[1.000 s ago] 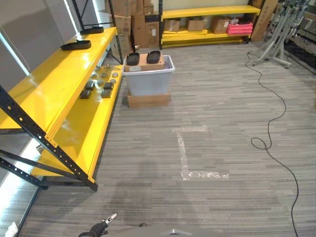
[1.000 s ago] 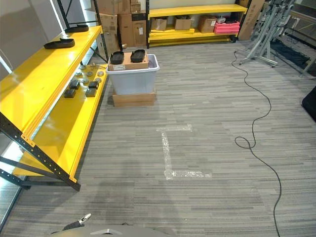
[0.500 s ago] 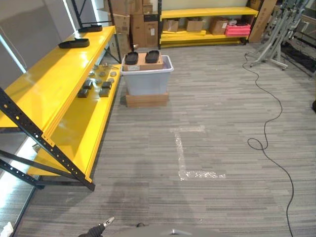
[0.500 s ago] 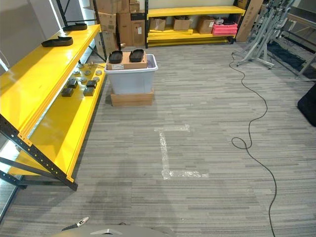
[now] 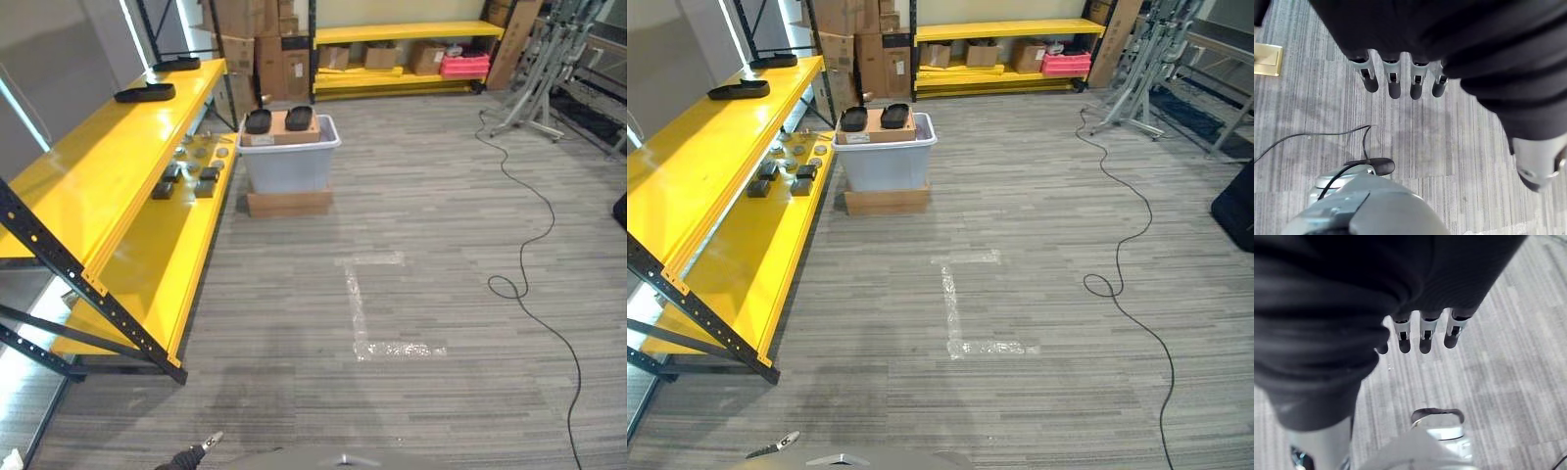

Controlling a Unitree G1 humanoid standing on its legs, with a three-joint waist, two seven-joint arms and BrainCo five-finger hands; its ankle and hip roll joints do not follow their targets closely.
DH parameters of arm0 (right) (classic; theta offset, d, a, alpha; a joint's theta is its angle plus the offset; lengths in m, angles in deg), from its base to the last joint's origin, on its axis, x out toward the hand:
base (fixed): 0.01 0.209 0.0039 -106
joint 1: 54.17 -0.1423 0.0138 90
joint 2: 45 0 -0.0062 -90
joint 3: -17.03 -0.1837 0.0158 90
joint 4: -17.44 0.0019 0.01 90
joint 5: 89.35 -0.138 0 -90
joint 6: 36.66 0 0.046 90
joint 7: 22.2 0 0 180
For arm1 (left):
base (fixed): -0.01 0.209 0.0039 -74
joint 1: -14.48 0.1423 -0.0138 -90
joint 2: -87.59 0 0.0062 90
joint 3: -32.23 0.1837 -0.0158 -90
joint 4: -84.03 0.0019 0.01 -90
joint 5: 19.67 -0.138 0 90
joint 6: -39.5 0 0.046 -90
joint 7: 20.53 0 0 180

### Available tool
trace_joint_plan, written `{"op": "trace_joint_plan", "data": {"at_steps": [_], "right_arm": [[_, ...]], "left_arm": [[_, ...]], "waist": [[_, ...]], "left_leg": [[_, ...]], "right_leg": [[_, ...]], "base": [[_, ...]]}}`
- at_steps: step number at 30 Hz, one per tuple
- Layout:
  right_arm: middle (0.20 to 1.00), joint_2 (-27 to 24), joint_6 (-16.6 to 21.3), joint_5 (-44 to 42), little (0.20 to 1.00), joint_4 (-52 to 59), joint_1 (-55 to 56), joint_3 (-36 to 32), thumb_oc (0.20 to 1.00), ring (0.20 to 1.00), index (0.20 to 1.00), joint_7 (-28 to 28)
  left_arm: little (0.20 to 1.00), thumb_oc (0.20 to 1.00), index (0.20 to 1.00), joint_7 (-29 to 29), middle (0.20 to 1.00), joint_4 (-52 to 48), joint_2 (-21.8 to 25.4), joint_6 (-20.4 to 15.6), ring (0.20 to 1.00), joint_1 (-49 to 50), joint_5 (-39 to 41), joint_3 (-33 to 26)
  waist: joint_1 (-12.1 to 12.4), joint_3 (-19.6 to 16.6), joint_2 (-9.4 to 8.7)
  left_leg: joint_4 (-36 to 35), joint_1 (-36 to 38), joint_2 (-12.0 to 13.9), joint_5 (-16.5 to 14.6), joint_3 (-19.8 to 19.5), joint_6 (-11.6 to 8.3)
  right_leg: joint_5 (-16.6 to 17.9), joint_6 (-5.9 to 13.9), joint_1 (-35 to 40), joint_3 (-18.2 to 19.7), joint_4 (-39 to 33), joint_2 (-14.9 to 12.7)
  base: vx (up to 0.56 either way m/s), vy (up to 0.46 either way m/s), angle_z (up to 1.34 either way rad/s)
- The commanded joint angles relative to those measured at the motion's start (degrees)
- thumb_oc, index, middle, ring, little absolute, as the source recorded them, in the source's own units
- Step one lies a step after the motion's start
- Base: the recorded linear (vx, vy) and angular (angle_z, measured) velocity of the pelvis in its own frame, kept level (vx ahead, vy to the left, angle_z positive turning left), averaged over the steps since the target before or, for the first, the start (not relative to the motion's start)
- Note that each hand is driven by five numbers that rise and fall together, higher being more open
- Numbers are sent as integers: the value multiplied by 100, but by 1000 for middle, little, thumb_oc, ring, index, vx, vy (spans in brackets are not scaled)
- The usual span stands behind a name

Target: Move parts from the plastic box to the shelf.

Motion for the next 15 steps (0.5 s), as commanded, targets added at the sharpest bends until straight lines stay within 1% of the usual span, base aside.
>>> {"op": "trace_joint_plan", "data": {"at_steps": [1, 3, 4, 5, 6, 7, 8, 10, 11, 12, 13, 14, 15], "right_arm": [[1000, -100, 257, -457, 1000, -327, -243, -39, 1000, 1000, 1000, 0], [1000, -180, 194, -537, 1000, -204, -256, -196, 1000, 1000, 1000, -67], [1000, -190, 185, -594, 1000, -103, -264, -203, 1000, 1000, 1000, -69], [1000, -186, 171, -689, 1000, -37, -277, -194, 1000, 1000, 1000, -39], [1000, -193, 155, -762, 1000, 19, -276, -196, 1000, 1000, 1000, -27], [1000, -198, 165, -869, 1000, 79, -218, -222, 1000, 1000, 1000, -96], [1000, -197, 173, -917, 1000, 104, -197, -229, 1000, 1000, 1000, -116], [1000, -219, 161, -1027, 1000, 141, -179, -246, 1000, 1000, 1000, -193], [1000, -221, 162, -1020, 1000, 150, -183, -252, 1000, 1000, 1000, -212], [1000, -217, 192, -985, 1000, 147, -201, -261, 1000, 1000, 1000, -272], [1000, -220, 201, -1000, 1000, 139, -210, -247, 1000, 1000, 1000, -327], [1000, -215, 205, -1057, 1000, 122, -210, -231, 1000, 1000, 1000, -379], [1000, -218, 196, -1077, 1000, 113, -206, -244, 1000, 1000, 1000, -418]], "left_arm": [[1000, 1000, 1000, 121, 1000, 106, -76, -358, 1000, -248, 284, -520], [1000, 1000, 1000, 205, 1000, 9, 37, -379, 1000, -266, 409, -503], [1000, 1000, 1000, 224, 1000, -59, 103, -378, 1000, -321, 425, -468], [1000, 1000, 1000, 205, 1000, -92, 123, -348, 1000, -367, 514, -433], [1000, 1000, 1000, 186, 1000, -116, 152, -295, 1000, -408, 556, -410], [1000, 1000, 1000, 255, 1000, -105, 187, -202, 1000, -445, 560, -436], [1000, 1000, 1000, 306, 1000, -102, 205, -195, 1000, -428, 547, -449], [1000, 1000, 1000, 408, 1000, -92, 215, -227, 1000, -346, 502, -466], [1000, 1000, 1000, 416, 1000, -96, 216, -233, 1000, -323, 499, -472], [1000, 1000, 1000, 438, 1000, -81, 219, -252, 1000, -268, 430, -522], [1000, 1000, 1000, 436, 1000, -58, 226, -270, 1000, -237, 386, -560], [1000, 1000, 1000, 443, 1000, -28, 235, -275, 1000, -227, 381, -564], [1000, 1000, 1000, 457, 1000, -14, 241, -276, 1000, -224, 360, -565]], "waist": [[-37, 119, -163], [-64, 189, -136], [-102, 273, -116], [-138, 350, -97], [-174, 422, -77], [-193, 547, -1], [-187, 589, 30], [-156, 665, 72], [-150, 687, 53], [-160, 729, -36], [-196, 770, -115], [-258, 782, -261], [-288, 803, -299]], "left_leg": [[-303, 168, -319, -268, -490, 100], [-228, 149, -389, -326, -492, 240], [-133, 91, -434, -361, -465, 361], [-72, 65, -451, -381, -470, 437], [-1, 41, -466, -409, -472, 503], [155, 28, -455, -490, -486, 574], [223, 16, -443, -520, -484, 590], [319, 33, -420, -577, -475, 618], [340, 51, -446, -616, -477, 623], [400, 114, -536, -731, -487, 618], [454, 198, -595, -849, -519, 589], [507, 296, -732, -1005, -607, 578], [511, 379, -769, -1074, -664, 574]], "right_leg": [[1362, 752, 768, -64, -1772, -446], [1294, 777, 616, 10, -1355, -510], [1334, 812, 346, 52, -753, -552], [1410, 843, 110, 64, -302, -574], [1500, 886, -152, 87, 175, -591], [1849, 907, -636, 24, 1089, -666], [1958, 914, -822, -3, 1440, -687], [2085, 924, -1105, -87, 1876, -741], [2150, 948, -1158, -143, 1782, -756], [2321, 1018, -1243, -249, 1348, -760], [2353, 1049, -1189, -294, 849, -735], [2474, 1108, -1167, -279, 13, -745], [2529, 1133, -1093, -285, -310, -731]], "base": [[74, 138, -4], [66, 155, -11], [45, 178, -14], [43, 196, -16], [67, 207, -18], [89, 192, -27], [92, 155, -36], [117, 73, -30], [241, -9, -19], [305, -98, -13], [441, -180, -26], [399, -178, -20], [566, -220, -9]]}}
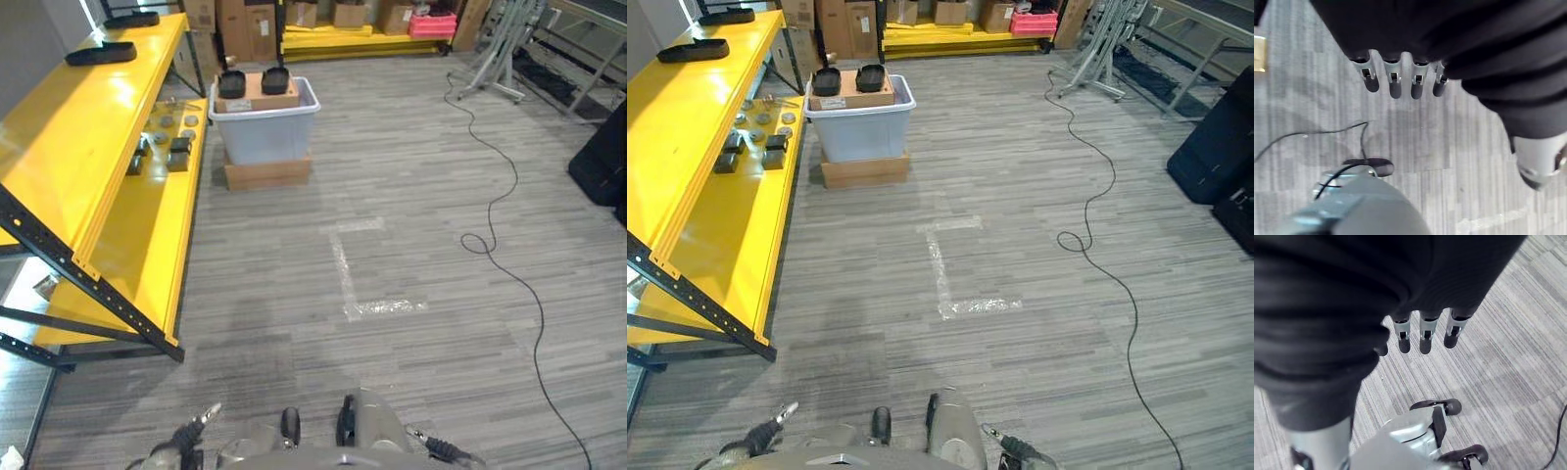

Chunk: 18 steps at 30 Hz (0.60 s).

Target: Move parts from the plastic box to the shelf.

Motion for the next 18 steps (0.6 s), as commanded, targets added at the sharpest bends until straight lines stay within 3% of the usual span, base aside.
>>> {"op": "trace_joint_plan", "data": {"at_steps": [1, 5, 9, 10, 12, 13, 14, 16, 17, 18], "right_arm": [[1000, -162, 94, -254, 1000, -79, 146, 185, 1000, 1000, 1000, -215], [1000, -100, 124, -147, 1000, -139, 312, 59, 1000, 1000, 1000, -210], [1000, -101, 86, -125, 1000, -296, 238, 40, 1000, 1000, 1000, -92], [1000, -119, 32, -83, 1000, -335, 182, 103, 1000, 1000, 1000, -31], [1000, -162, 26, -27, 1000, -351, 150, 140, 1000, 1000, 1000, -35], [1000, -187, 17, 11, 1000, -352, 135, 158, 1000, 1000, 1000, -24], [1000, -265, 16, -37, 1000, -348, 126, 205, 1000, 1000, 1000, 68], [1000, -351, -53, -142, 1000, -318, 157, 159, 1000, 1000, 1000, 146], [1000, -389, -77, -123, 1000, -307, 169, 115, 1000, 1000, 1000, 153], [1000, -424, -118, -25, 1000, -323, 171, 73, 1000, 1000, 1000, 150]], "left_arm": [[1000, 1000, 1000, 90, 1000, -19, 115, -187, 1000, 34, -39, -70], [1000, 1000, 1000, 153, 1000, -13, 38, -411, 1000, 103, -91, 2], [1000, 1000, 1000, 170, 1000, -60, -33, -325, 1000, 138, 212, -57], [1000, 1000, 1000, 242, 1000, -54, -33, -294, 1000, 118, 522, -148], [1000, 1000, 1000, 324, 1000, -38, -54, -311, 1000, 93, 707, -216], [1000, 1000, 1000, 359, 1000, -47, -65, -305, 1000, 75, 792, -259], [1000, 1000, 1000, 338, 1000, -104, -97, -189, 1000, -31, 947, -402], [1000, 1000, 1000, 292, 1000, -125, -104, -57, 1000, -137, 941, -519], [1000, 1000, 1000, 286, 1000, -129, -106, -12, 1000, -192, 924, -543], [1000, 1000, 1000, 244, 1000, -91, -103, 47, 1000, -259, 994, -568]], "waist": [[-159, -220, -314], [-219, -236, -381], [-208, -372, -375], [-219, -471, -356], [-226, -520, -326], [-228, -538, -331], [-200, -508, -434], [-187, -394, -527], [-172, -327, -535], [-111, -214, -548]], "left_leg": [[67, 676, -396, -566, -569, 42], [210, 912, -320, -819, -576, -37], [448, 1004, -101, -949, -557, -211], [611, 1115, 150, -769, -539, -391], [957, 1014, 331, -440, -433, -542], [1316, 924, 413, -214, -330, -623], [3089, 144, 598, 459, -80, -786], [4655, -893, 709, 666, -22, -784], [4977, -1303, 717, 609, 8, -717], [4858, -1764, 687, 530, 155, -643]], "right_leg": [[1704, -36, 257, 167, -2210, -102], [1725, -7, 383, 76, -2821, -171], [1319, -226, 710, 188, -2622, -103], [1151, -395, 853, 181, -2407, 32], [1024, -533, 993, 151, -2434, 163], [952, -609, 1076, 129, -2461, 211], [822, -833, 1322, 101, -2550, 256], [731, -1035, 1482, 145, -2557, 326], [690, -1083, 1569, 140, -2554, 366], [596, -1110, 1780, 144, -2577, 420]], "base": [[535, -187, -1], [508, -186, 37], [562, -260, 42], [584, -307, 13], [355, -202, 26], [342, -290, 25], [364, -336, 22], [299, -320, 27], [267, -222, 9], [287, -110, -6]]}}
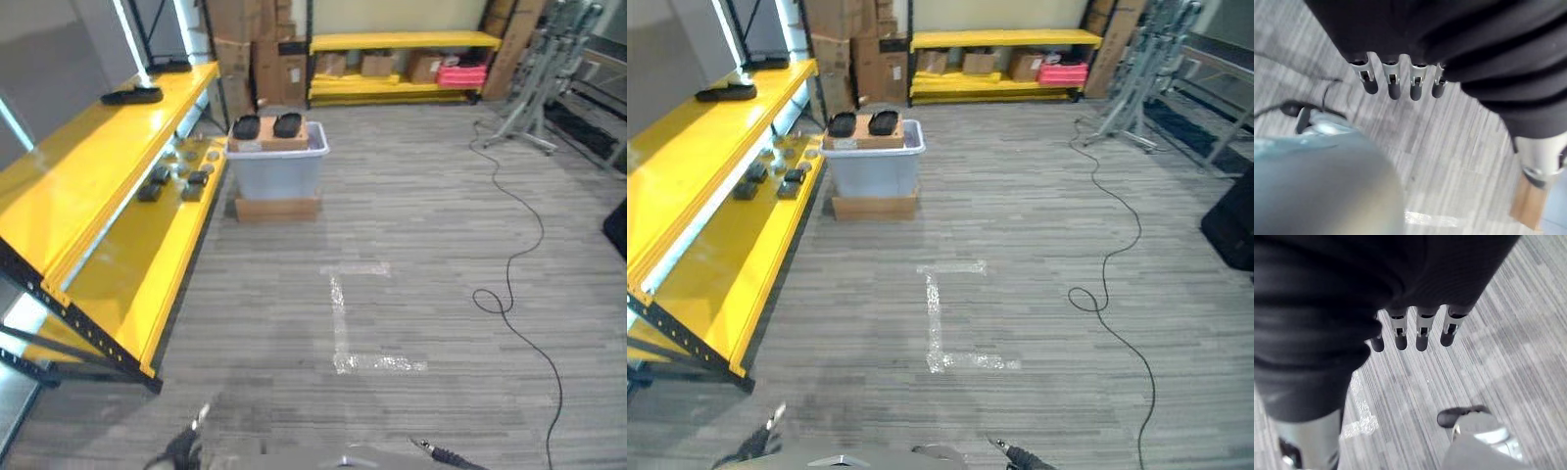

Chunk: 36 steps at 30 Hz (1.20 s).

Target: Move parts from the plastic box to the shelf.

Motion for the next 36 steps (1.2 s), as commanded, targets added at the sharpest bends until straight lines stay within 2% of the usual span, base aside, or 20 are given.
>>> {"op": "trace_joint_plan", "data": {"at_steps": [1, 3, 4, 5, 6, 7, 9, 11, 12, 14, 16, 17, 19, 21, 23, 25, 28, 30, 33, 36], "right_arm": [[1000, -256, -91, 88, 1000, -158, -10, 49, 1000, 1000, 1000, 118], [1000, -215, -105, 164, 1000, -209, -58, 77, 1000, 1000, 1000, 145], [1000, -202, -126, 206, 1000, -216, -81, 122, 1000, 1000, 1000, 170], [1000, -205, -130, 233, 1000, -221, -81, 133, 1000, 1000, 1000, 166], [1000, -211, -123, 254, 1000, -224, -71, 136, 1000, 1000, 1000, 150], [1000, -253, -46, 362, 1000, -202, -10, 121, 1000, 1000, 1000, 39], [1000, -270, 9, 401, 1000, -187, 29, 137, 1000, 1000, 1000, -11], [1000, -331, 97, 512, 1000, -38, 92, 185, 1000, 1000, 1000, -136], [1000, -307, 95, 662, 1000, -47, -31, 213, 1000, 1000, 1000, -185], [1000, -246, 63, 692, 1000, -54, -88, 213, 1000, 1000, 1000, -198], [1000, -128, 102, 595, 1000, -23, -121, 210, 1000, 1000, 1000, -256], [1000, -103, 116, 550, 1000, 3, -123, 219, 1000, 1000, 1000, -264], [1000, 11, -9, 337, 1000, 171, -203, 315, 1000, 1000, 1000, -115], [1000, 54, 9, 368, 1000, 182, -258, 398, 1000, 1000, 1000, -109], [1000, 92, 67, 364, 1000, 199, -267, 452, 1000, 1000, 1000, -139], [1000, 78, 110, 307, 1000, 208, -238, 479, 1000, 1000, 1000, -181], [1000, -39, 125, 244, 1000, 164, -151, 418, 1000, 1000, 1000, -296], [1000, -69, 168, 294, 1000, 157, -45, 276, 1000, 1000, 1000, -352], [1000, -50, 313, 362, 1000, 121, 148, 26, 1000, 1000, 1000, -307], [1000, -114, 246, 267, 1000, -39, 14, 3, 1000, 1000, 1000, -142]], "left_arm": [[1000, 1000, 1000, -47, 1000, -139, 54, 143, 1000, -128, 219, 45], [1000, 1000, 1000, -125, 1000, -63, 84, 126, 1000, -101, 276, -52], [1000, 1000, 1000, -112, 1000, -8, 104, 106, 1000, -51, 359, -92], [1000, 1000, 1000, -113, 1000, 14, 113, 108, 1000, -24, 406, -103], [1000, 1000, 1000, -114, 1000, 29, 122, 109, 1000, -5, 423, -106], [1000, 1000, 1000, -85, 1000, 52, 142, 107, 1000, 73, 515, -168], [1000, 1000, 1000, -106, 1000, 43, 149, 110, 1000, 115, 568, -193], [1000, 1000, 1000, -62, 1000, 44, 184, 66, 1000, 252, 578, -417], [1000, 1000, 1000, -184, 1000, 38, 191, 83, 1000, 312, 441, -542], [1000, 1000, 1000, -233, 1000, 31, 208, 103, 1000, 328, 255, -568], [1000, 1000, 1000, -208, 1000, 60, 196, 53, 1000, 291, 93, -443], [1000, 1000, 1000, -203, 1000, 63, 191, 47, 1000, 285, 70, -407], [1000, 1000, 1000, -218, 1000, 49, 186, 52, 1000, 269, 50, -263], [1000, 1000, 1000, -201, 1000, 20, 185, 40, 1000, 234, 216, -151], [1000, 1000, 1000, -169, 1000, -41, 202, 56, 1000, 195, 189, -71], [1000, 1000, 1000, -145, 1000, -75, 241, 81, 1000, 129, 198, -31], [1000, 1000, 1000, -79, 1000, -85, 252, 95, 1000, 87, 73, 33], [1000, 1000, 1000, 43, 1000, -69, 226, 34, 1000, 111, -27, 146], [1000, 1000, 1000, 133, 1000, -138, 132, -170, 1000, 332, -127, 304], [1000, 1000, 1000, 274, 1000, -211, 77, -133, 1000, 332, -24, 281]], "waist": [[-81, 537, 52], [26, 555, 75], [120, 544, 170], [160, 510, 209], [201, 505, 261], [316, 497, 382], [370, 528, 382], [544, 587, 411], [664, 533, 348], [744, 463, 264], [817, 332, 188], [832, 286, 200], [848, 152, 349], [749, 239, 443], [661, 337, 488], [508, 437, 432], [163, 598, 151], [28, 622, 163], [-91, 620, 195], [-90, 497, 178]], "left_leg": [[-1382, 1033, -61, -1084, 334, 169], [-2669, 1069, -277, -1064, 498, 195], [-3924, 1112, -375, -909, 441, 170], [-4435, 1113, -399, -790, 410, 145], [-4945, 1115, -381, -600, 426, 102], [-5847, 895, -263, -199, 496, -12], [-6098, 824, -242, -116, 526, -40], [-5930, 409, -10, 64, 437, -118], [-5455, 480, -21, -176, 561, -3], [-5076, 575, -126, -310, 587, 112], [-5086, 929, -450, -586, 592, 410], [-5146, 1010, -508, -629, 566, 474], [-5405, 1491, -726, -897, 452, 805], [-5518, 1837, -755, -1050, 396, 909], [-5635, 2080, -753, -1084, 251, 908], [-5713, 2444, -811, -1234, 16, 862], [-5641, 3083, -1031, -1837, -414, 760], [-5570, 3305, -981, -2067, -633, 741], [-5264, 3632, -808, -2527, -679, 622], [-4756, 3746, -527, -2523, -589, 416]], "right_leg": [[829, 744, 445, 338, -1044, 20], [705, 821, 570, 423, -1042, 62], [615, 889, 671, 528, -1029, 161], [582, 905, 692, 567, -1009, 194], [526, 911, 765, 596, -983, 238], [380, 904, 978, 674, -907, 344], [291, 916, 1116, 692, -868, 337], [-133, 928, 1466, 727, -643, 291], [-500, 1046, 1741, 701, -398, 80], [-492, 1126, 1903, 573, -143, -92], [-20, 1340, 1876, 258, 782, -420], [148, 1398, 1818, 227, 989, -453], [1057, 1632, 949, 145, 2820, -824], [894, 1499, 177, 15, 3113, -792], [707, 1422, -257, -172, 2736, -615], [908, 1452, -702, -321, 1642, -455], [1498, 1691, -1002, -236, -970, -470], [1540, 1750, -1244, -43, -1591, -488], [1636, 1726, -1159, 100, -1591, -612], [1444, 1547, -827, 205, -1152, -568]], "base": [[464, -46, -3], [470, 65, -27], [459, 133, -87], [497, 153, -98], [640, 197, -82], [529, 152, -54], [486, 120, -33], [860, 255, -41], [949, 325, -81], [645, 224, -86], [509, 213, 4], [498, 259, 25], [527, 332, 14], [361, 157, -8], [322, -82, 8], [461, -206, 68], [606, -276, 19], [755, -246, 54], [852, -300, 86], [692, -288, 52]]}}
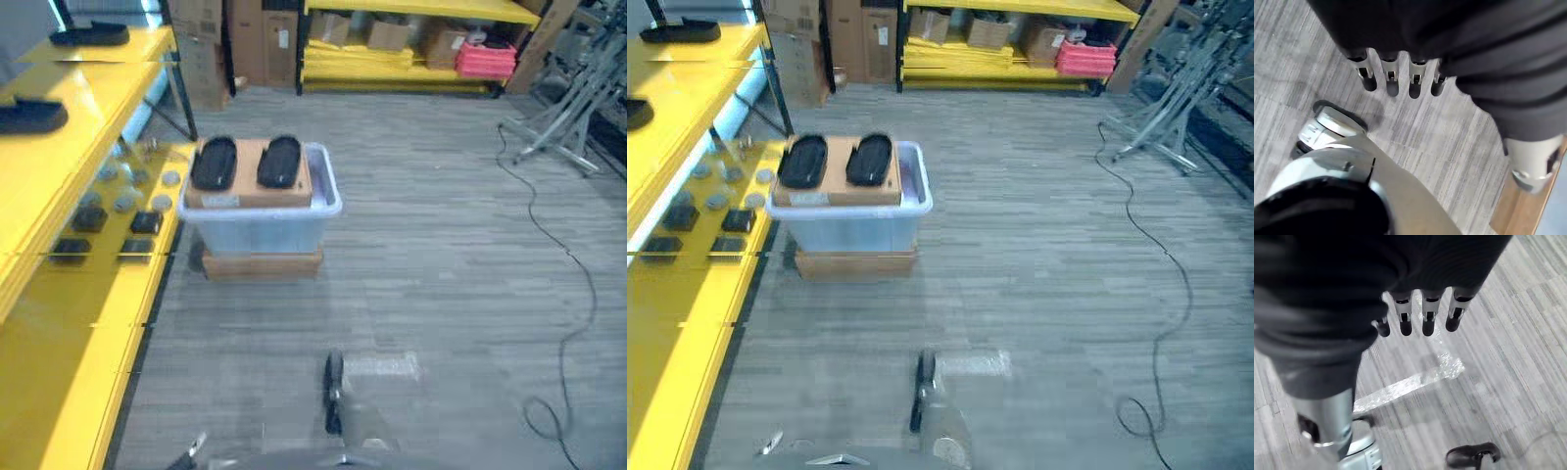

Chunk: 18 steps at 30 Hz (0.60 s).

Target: Move parts from the plastic box to the shelf.

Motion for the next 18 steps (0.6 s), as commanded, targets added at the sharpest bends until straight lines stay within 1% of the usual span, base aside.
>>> {"op": "trace_joint_plan", "data": {"at_steps": [1, 2, 3, 4, 5, 6, 7, 8, 9, 10, 11, 12, 13, 15, 16, 18], "right_arm": [[1000, -345, 109, -159, 1000, 13, -413, 192, 1000, 1000, 1000, 160], [1000, -418, 77, -157, 1000, 30, -485, 229, 1000, 1000, 1000, 159], [1000, -475, 36, -149, 1000, 58, -504, 247, 1000, 1000, 1000, 170], [1000, -531, 10, -197, 1000, 75, -508, 266, 1000, 1000, 1000, 183], [1000, -628, -62, -256, 1000, 109, -504, 274, 1000, 1000, 1000, 219], [1000, -671, -72, -249, 1000, 93, -504, 248, 1000, 1000, 1000, 211], [1000, -690, -85, -224, 1000, 70, -507, 214, 1000, 1000, 1000, 207], [1000, -696, -73, -214, 1000, 49, -514, 189, 1000, 1000, 1000, 189], [1000, -697, -75, -207, 1000, 43, -516, 183, 1000, 1000, 1000, 177], [1000, -690, -95, -165, 1000, 31, -522, 169, 1000, 1000, 1000, 144], [1000, -645, -97, -103, 1000, 27, -517, 170, 1000, 1000, 1000, 180], [1000, -625, -82, -85, 1000, 23, -515, 191, 1000, 1000, 1000, 207], [1000, -608, -49, -51, 1000, 42, -489, 202, 1000, 1000, 1000, 185], [1000, -604, 26, -80, 1000, 97, -459, 230, 1000, 1000, 1000, 174], [1000, -575, 54, -178, 1000, 169, -510, 302, 1000, 1000, 1000, 199], [1000, -493, 28, -281, 1000, 269, -595, 366, 1000, 1000, 1000, 220]], "left_arm": [[1000, 1000, 1000, 293, 1000, -283, 151, -206, 1000, -347, 16, 47], [1000, 1000, 1000, 322, 1000, -342, 126, -219, 1000, -368, 168, 64], [1000, 1000, 1000, 282, 1000, -401, 114, -166, 1000, -411, 249, 53], [1000, 1000, 1000, 242, 1000, -460, 111, -128, 1000, -462, 328, 41], [1000, 1000, 1000, 129, 1000, -540, 125, -18, 1000, -576, 439, -16], [1000, 1000, 1000, 119, 1000, -529, 134, -25, 1000, -639, 417, -54], [1000, 1000, 1000, 117, 1000, -504, 134, -70, 1000, -685, 411, -92], [1000, 1000, 1000, 96, 1000, -488, 135, -102, 1000, -707, 440, -124], [1000, 1000, 1000, 73, 1000, -485, 136, -115, 1000, -710, 457, -130], [1000, 1000, 1000, -4, 1000, -472, 148, -123, 1000, -717, 530, -159], [1000, 1000, 1000, -27, 1000, -424, 173, -95, 1000, -713, 685, -225], [1000, 1000, 1000, -43, 1000, -406, 182, -74, 1000, -693, 687, -259], [1000, 1000, 1000, -102, 1000, -411, 189, -39, 1000, -634, 627, -325], [1000, 1000, 1000, -154, 1000, -391, 198, -4, 1000, -598, 627, -407], [1000, 1000, 1000, -193, 1000, -291, 199, -31, 1000, -582, 625, -553], [1000, 1000, 1000, -155, 1000, -225, 241, -67, 1000, -537, 520, -683]], "waist": [[20, -81, -195], [0, -155, -160], [10, -180, -198], [43, -153, -290], [137, -52, -357], [198, 29, -373], [252, 100, -380], [303, 159, -369], [318, 175, -370], [357, 185, -359], [440, 184, -320], [502, 174, -282], [596, 141, -151], [635, 126, -81], [701, 82, -77], [766, -17, -91]], "left_leg": [[-316, -276, 105, 901, 530, 280], [282, -340, 431, 1594, 727, 42], [1013, -620, 533, 1964, 816, -34], [1834, -1068, 545, 2159, 863, -38], [2701, -1975, 361, 2073, 806, 75], [2672, -2357, 186, 1895, 885, 151], [2511, -2571, 75, 1758, 961, 210], [2143, -2606, 8, 1682, 1042, 237], [2038, -2593, -6, 1667, 1065, 243], [1447, -2581, -41, 1666, 1155, 245], [309, -2595, -97, 1817, 1314, 199], [-340, -2635, -118, 1970, 1359, 153], [-1210, -2749, -24, 2492, 1360, 34], [-1437, -2889, 99, 2764, 1485, -35], [-1301, -2953, 96, 2736, 1434, -23], [-1252, -2842, 51, 2568, 1422, 105]], "right_leg": [[198, 635, 373, 102, -642, -91], [80, 483, 577, 30, -635, 48], [20, 362, 741, 20, -709, 100], [-31, 243, 910, 46, -777, 117], [-112, 124, 1123, 35, -860, 156], [-156, 128, 1230, 9, -905, 172], [-200, 138, 1337, -2, -943, 188], [-237, 162, 1467, -16, -979, 210], [-246, 170, 1503, -18, -988, 211], [-270, 202, 1595, -55, -1011, 230], [-268, 274, 1751, -116, -1088, 245], [-261, 316, 1838, -124, -1150, 254], [-286, 326, 1975, -120, -1204, 361], [-373, 302, 2083, -155, -1172, 395], [-546, 300, 2160, -156, -1031, 349], [-832, 348, 2257, -93, -723, 292]], "base": [[623, -336, 67], [662, -413, 53], [520, -399, 25], [418, -370, 33], [326, -281, 30], [300, -195, 15], [230, -64, -12], [200, -27, -26], [223, 9, -33], [301, 43, -53], [401, 94, -66], [523, 169, -60], [434, 170, -33], [374, 168, -15], [361, 197, -30], [343, 179, -39]]}}
